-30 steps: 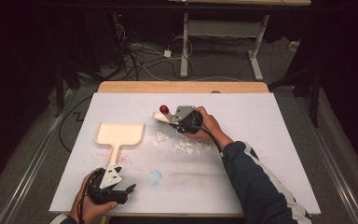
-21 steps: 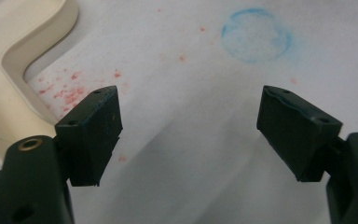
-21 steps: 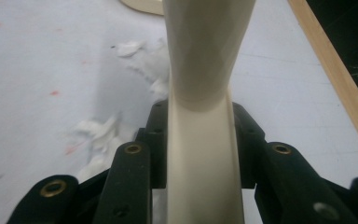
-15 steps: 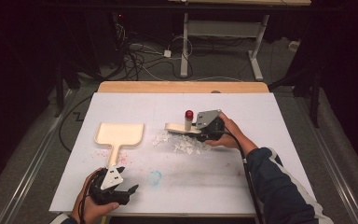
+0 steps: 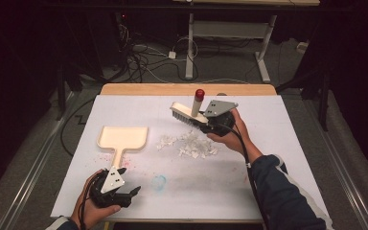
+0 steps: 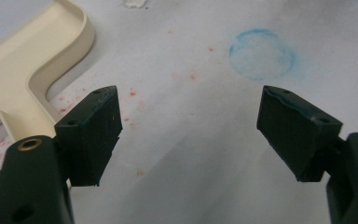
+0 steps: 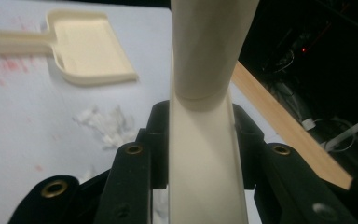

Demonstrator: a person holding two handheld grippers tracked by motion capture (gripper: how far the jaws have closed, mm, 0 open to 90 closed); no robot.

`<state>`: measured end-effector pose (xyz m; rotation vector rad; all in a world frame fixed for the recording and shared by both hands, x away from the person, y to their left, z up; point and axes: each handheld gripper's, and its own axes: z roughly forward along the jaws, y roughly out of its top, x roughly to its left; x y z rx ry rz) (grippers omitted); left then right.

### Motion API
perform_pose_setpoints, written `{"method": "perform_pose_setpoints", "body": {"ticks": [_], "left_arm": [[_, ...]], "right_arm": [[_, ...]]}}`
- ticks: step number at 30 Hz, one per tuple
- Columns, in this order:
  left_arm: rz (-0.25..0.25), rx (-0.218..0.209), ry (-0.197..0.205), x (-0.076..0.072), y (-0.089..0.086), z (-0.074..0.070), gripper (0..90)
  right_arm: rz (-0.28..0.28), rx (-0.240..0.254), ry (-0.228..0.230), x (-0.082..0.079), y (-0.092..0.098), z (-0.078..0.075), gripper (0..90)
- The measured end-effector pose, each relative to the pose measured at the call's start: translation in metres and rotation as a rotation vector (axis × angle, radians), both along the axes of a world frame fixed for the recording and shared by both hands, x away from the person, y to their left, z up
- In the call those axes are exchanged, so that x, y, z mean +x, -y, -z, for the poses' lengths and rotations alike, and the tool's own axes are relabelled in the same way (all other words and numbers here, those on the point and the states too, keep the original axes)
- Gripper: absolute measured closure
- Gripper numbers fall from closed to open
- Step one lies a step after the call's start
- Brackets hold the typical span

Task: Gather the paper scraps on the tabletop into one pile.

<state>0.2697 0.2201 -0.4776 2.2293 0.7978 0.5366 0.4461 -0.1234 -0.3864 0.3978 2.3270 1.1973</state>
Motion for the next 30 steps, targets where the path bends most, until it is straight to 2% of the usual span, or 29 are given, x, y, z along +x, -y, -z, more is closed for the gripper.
{"method": "perform_pose_setpoints", "body": {"ticks": [2, 4, 5, 6, 7, 8, 9, 10, 12, 13, 14, 20, 21, 23, 24, 25, 26, 27, 30], "left_arm": [[0.004, -0.004, 0.013, -0.002, -0.001, -0.002, 21.7], [0.006, -0.006, 0.014, -0.004, -0.002, -0.001, 21.6], [0.007, -0.009, 0.011, -0.005, -0.003, -0.001, 21.6], [0.006, -0.01, 0.004, -0.006, -0.004, 0.0, 21.6], [0.002, -0.01, 0.0, -0.007, -0.005, 0.0, 21.6], [-0.002, -0.015, -0.002, -0.009, -0.006, 0.0, 21.6], [-0.006, -0.018, 0.0, -0.01, -0.007, 0.0, 21.6], [-0.011, -0.026, 0.005, -0.011, -0.008, -0.001, 21.6], [-0.019, -0.032, 0.02, -0.013, -0.009, -0.003, 21.7], [-0.017, -0.027, 0.025, -0.014, -0.008, -0.004, 21.7], [-0.015, -0.022, 0.029, -0.015, -0.008, -0.004, 21.7], [-0.003, -0.015, 0.018, -0.012, -0.005, -0.003, 21.6], [0.0, -0.015, 0.018, -0.012, -0.005, -0.002, 21.7], [0.006, -0.015, 0.016, -0.011, -0.003, -0.002, 21.7], [0.011, -0.012, 0.014, -0.01, -0.002, -0.002, 21.6], [0.015, -0.009, 0.012, -0.01, -0.002, -0.002, 21.6], [0.017, -0.011, 0.008, -0.01, -0.002, -0.001, 21.6], [0.02, -0.011, 0.005, -0.009, -0.002, -0.001, 21.7], [0.025, -0.012, 0.0, -0.008, -0.001, -0.001, 21.7]], "right_arm": [[0.041, 0.055, -0.056, -0.007, -0.004, -0.005, 67.5], [0.101, 0.155, -0.158, -0.02, -0.015, -0.005, 67.5], [0.123, 0.183, -0.191, -0.024, -0.02, -0.002, 67.5], [0.123, 0.183, -0.191, -0.024, -0.02, -0.002, 67.5], [0.148, 0.208, -0.224, -0.029, -0.025, 0.002, 67.5], [0.176, 0.258, -0.288, -0.036, -0.037, 0.014, 67.5], [0.194, 0.274, -0.316, -0.04, -0.044, 0.02, 67.5], [0.194, 0.274, -0.316, -0.04, -0.044, 0.02, 67.5], [0.216, 0.282, -0.333, -0.046, -0.055, 0.031, 67.5], [0.254, 0.32, -0.384, -0.05, -0.062, 0.042, 67.6], [0.26, 0.338, -0.414, -0.05, -0.065, 0.046, 67.6], [0.315, 0.356, -0.446, -0.052, -0.077, 0.063, 67.6], [0.341, 0.336, -0.424, -0.05, -0.078, 0.065, 67.6], [0.359, 0.328, -0.415, -0.049, -0.078, 0.066, 67.6], [0.403, 0.311, -0.407, -0.044, -0.071, 0.068, 67.5], [0.403, 0.311, -0.407, -0.044, -0.071, 0.068, 67.5], [0.419, 0.317, -0.42, -0.042, -0.068, 0.069, 67.5], [0.453, 0.325, -0.455, -0.039, -0.058, 0.071, 67.3], [0.473, 0.321, -0.446, -0.039, -0.049, 0.072, 67.3]]}}
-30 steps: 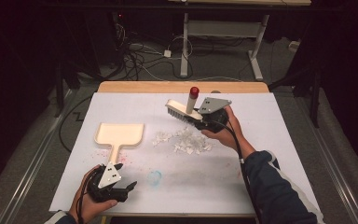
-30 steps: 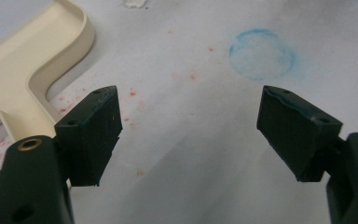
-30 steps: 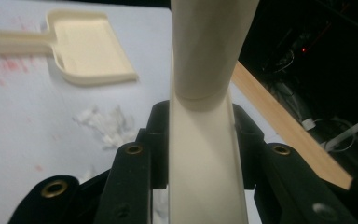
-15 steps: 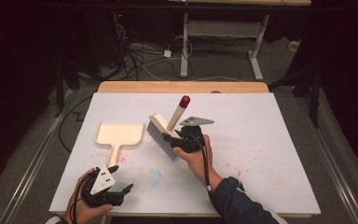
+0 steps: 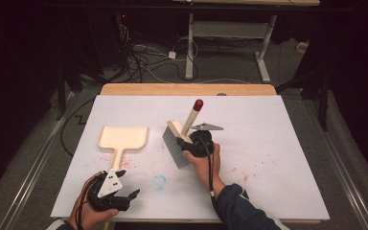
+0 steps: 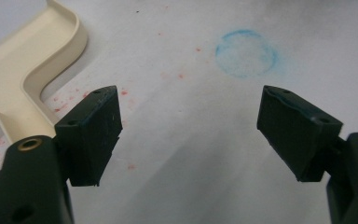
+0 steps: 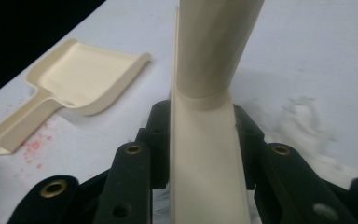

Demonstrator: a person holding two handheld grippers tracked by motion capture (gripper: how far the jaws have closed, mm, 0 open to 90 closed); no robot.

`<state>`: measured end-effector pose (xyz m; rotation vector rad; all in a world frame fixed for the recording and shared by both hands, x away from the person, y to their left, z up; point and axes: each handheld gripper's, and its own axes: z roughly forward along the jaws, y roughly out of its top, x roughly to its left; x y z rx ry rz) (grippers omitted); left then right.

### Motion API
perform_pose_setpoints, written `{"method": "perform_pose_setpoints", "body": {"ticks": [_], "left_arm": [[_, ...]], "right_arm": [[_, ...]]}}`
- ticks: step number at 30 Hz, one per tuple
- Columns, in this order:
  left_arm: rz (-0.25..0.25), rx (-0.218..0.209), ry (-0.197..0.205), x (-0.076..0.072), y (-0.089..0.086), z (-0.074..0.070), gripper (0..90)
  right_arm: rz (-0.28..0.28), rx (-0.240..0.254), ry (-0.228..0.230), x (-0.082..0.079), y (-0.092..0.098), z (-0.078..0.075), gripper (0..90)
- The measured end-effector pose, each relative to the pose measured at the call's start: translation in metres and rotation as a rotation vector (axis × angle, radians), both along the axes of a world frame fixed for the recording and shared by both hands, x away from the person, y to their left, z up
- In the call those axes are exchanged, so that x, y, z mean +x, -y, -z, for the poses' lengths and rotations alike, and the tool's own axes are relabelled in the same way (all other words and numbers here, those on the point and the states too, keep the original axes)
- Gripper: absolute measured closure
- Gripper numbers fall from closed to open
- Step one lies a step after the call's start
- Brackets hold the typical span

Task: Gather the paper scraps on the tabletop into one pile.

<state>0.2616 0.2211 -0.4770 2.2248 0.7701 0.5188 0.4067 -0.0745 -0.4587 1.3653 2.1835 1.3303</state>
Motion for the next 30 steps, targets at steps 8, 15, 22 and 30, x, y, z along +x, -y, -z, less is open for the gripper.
{"method": "perform_pose_setpoints", "body": {"ticks": [8, 15, 22, 30], "left_arm": [[0.005, 0.007, -0.004, -0.001, 0.003, -0.001, 21.6], [-0.001, 0.01, -0.011, -0.002, 0.004, 0.0, 21.6], [-0.001, 0.017, -0.014, -0.003, 0.003, 0.001, 21.6], [-0.004, 0.001, -0.018, -0.002, 0.002, 0.001, 21.6]], "right_arm": [[0.063, -0.015, 0.021, -0.016, 0.03, -0.01, 67.4], [0.061, -0.032, 0.098, -0.024, 0.037, -0.03, 67.5], [0.004, 0.03, 0.127, -0.025, 0.026, -0.047, 67.5], [-0.083, 0.027, 0.061, -0.021, -0.006, -0.025, 67.4]]}}
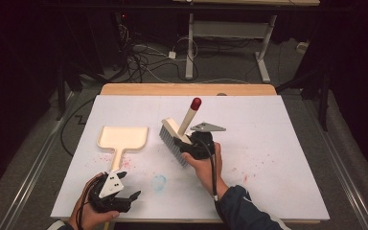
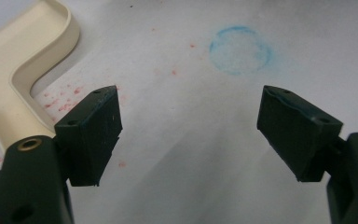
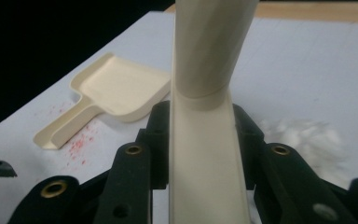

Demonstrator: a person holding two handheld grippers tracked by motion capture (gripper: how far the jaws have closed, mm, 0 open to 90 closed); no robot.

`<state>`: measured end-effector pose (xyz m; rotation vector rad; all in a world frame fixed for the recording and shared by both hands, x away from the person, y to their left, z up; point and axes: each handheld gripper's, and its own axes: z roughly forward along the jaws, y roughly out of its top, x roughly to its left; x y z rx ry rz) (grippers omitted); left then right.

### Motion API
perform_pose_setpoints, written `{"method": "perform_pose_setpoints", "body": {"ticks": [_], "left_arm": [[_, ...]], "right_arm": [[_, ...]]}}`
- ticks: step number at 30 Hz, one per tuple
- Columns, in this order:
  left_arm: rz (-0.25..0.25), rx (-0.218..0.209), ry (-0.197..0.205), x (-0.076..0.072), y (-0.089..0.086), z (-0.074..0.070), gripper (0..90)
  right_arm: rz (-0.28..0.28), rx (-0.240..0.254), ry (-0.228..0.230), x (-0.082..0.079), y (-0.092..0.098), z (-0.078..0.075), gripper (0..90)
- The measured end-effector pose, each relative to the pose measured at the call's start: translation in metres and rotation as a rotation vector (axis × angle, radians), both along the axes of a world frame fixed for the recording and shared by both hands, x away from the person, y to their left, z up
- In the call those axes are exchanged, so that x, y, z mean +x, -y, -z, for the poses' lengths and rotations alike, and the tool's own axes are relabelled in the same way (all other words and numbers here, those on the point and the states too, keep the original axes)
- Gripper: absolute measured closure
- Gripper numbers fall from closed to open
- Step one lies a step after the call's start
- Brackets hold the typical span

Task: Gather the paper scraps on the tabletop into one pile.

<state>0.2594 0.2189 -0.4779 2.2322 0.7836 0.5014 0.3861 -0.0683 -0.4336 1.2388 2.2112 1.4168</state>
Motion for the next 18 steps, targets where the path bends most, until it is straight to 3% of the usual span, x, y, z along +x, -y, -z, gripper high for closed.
{"method": "perform_pose_setpoints", "body": {"ticks": [3, 6, 9, 10, 12, 18], "left_arm": [[0.002, 0.001, -0.003, 0.0, 0.001, 0.0, 21.6], [0.001, -0.002, -0.005, 0.0, 0.001, 0.001, 21.6], [0.001, 0.001, -0.007, 0.001, 0.001, 0.001, 21.6], [0.004, 0.005, -0.007, 0.0, 0.001, 0.001, 21.6], [0.006, 0.007, -0.008, 0.0, 0.001, 0.001, 21.6], [0.016, 0.015, -0.012, 0.001, 0.004, 0.001, 21.4]], "right_arm": [[-0.001, -0.044, -0.005, 0.004, -0.009, 0.013, 67.5], [0.031, -0.068, -0.005, 0.01, -0.005, 0.015, 67.5], [0.066, -0.083, -0.019, 0.018, 0.006, 0.016, 67.3], [0.1, -0.08, -0.028, 0.02, 0.018, 0.015, 67.3], [0.127, -0.094, -0.017, 0.02, 0.026, 0.013, 67.4], [0.146, -0.079, -0.023, 0.017, 0.046, 0.008, 67.5]]}}
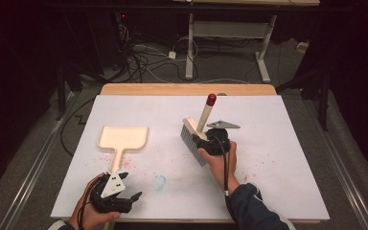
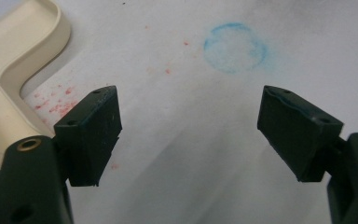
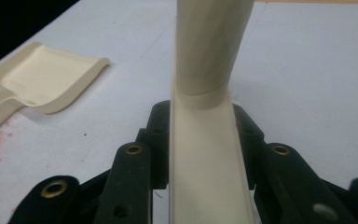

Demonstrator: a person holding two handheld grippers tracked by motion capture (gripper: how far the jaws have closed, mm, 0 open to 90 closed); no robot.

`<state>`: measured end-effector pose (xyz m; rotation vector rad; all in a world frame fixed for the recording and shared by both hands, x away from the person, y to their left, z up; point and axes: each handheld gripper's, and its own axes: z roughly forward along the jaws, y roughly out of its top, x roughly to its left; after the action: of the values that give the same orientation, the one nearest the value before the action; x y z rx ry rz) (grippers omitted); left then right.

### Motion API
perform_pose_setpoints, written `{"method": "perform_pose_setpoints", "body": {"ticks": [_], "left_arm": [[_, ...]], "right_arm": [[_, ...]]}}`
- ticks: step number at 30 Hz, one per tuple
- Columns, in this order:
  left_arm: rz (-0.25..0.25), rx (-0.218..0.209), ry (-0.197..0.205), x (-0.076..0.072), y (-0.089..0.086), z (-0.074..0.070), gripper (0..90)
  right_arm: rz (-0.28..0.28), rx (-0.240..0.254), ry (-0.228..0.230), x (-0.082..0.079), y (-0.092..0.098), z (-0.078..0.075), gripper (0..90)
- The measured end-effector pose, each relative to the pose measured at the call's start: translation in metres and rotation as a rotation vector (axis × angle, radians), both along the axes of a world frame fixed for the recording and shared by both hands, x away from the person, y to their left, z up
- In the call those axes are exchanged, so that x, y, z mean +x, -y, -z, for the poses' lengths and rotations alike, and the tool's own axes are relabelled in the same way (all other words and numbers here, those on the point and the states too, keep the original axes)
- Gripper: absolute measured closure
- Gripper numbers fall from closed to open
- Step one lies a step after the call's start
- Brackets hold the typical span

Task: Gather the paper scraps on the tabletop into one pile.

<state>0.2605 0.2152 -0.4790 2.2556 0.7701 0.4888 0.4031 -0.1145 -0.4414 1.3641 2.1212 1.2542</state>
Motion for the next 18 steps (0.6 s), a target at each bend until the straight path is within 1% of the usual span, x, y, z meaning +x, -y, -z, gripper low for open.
{"method": "perform_pose_setpoints", "body": {"ticks": [2, 3, 4, 5, 6, 7, 8, 9, 10, 13, 15, 16, 17, 18], "left_arm": [[-0.005, 0.001, 0.004, 0.0, 0.001, 0.0, 21.1], [-0.006, 0.003, 0.007, 0.0, 0.001, -0.001, 21.0], [-0.009, 0.003, 0.011, 0.0, 0.002, -0.001, 20.7], [-0.012, 0.004, 0.013, 0.001, 0.002, -0.002, 20.7], [-0.013, 0.005, 0.017, 0.001, 0.002, -0.002, 20.2], [-0.014, 0.004, 0.02, 0.0, 0.002, -0.002, 20.2], [-0.014, 0.003, 0.02, 0.0, 0.001, -0.002, 20.2], [-0.016, 0.003, 0.02, 0.0, 0.001, -0.002, 20.2], [-0.017, 0.003, 0.019, 0.0, 0.0, -0.002, 20.2], [-0.023, 0.002, 0.014, 0.001, -0.002, -0.001, 20.1], [-0.024, 0.0, 0.013, 0.001, -0.002, -0.001, 20.1], [-0.023, 0.002, 0.014, 0.002, -0.002, -0.001, 20.1], [-0.022, 0.005, 0.015, 0.002, -0.002, -0.001, 20.1], [-0.021, 0.008, 0.015, 0.002, -0.001, -0.001, 20.1]], "right_arm": [[-0.022, 0.018, 0.005, -0.003, 0.005, -0.005, 67.5], [-0.038, 0.028, 0.018, -0.006, 0.007, -0.011, 67.5], [-0.055, 0.025, 0.033, -0.008, 0.008, -0.016, 67.5], [-0.055, 0.025, 0.033, -0.008, 0.008, -0.016, 67.5], [-0.086, 0.021, 0.056, -0.009, 0.01, -0.026, 67.4], [-0.105, 0.014, 0.069, -0.008, 0.011, -0.031, 67.4], [-0.105, 0.014, 0.069, -0.008, 0.011, -0.031, 67.4], [-0.156, -0.004, 0.11, -0.007, 0.016, -0.042, 67.4], [-0.156, -0.004, 0.11, -0.007, 0.016, -0.042, 67.4], [-0.199, -0.063, 0.175, 0.0, 0.024, -0.054, 67.4], [-0.219, -0.098, 0.207, 0.01, 0.03, -0.06, 67.4], [-0.236, -0.111, 0.228, 0.015, 0.033, -0.062, 67.4], [-0.26, -0.136, 0.255, 0.023, 0.036, -0.064, 67.4], [-0.276, -0.148, 0.27, 0.028, 0.037, -0.064, 67.4]]}}
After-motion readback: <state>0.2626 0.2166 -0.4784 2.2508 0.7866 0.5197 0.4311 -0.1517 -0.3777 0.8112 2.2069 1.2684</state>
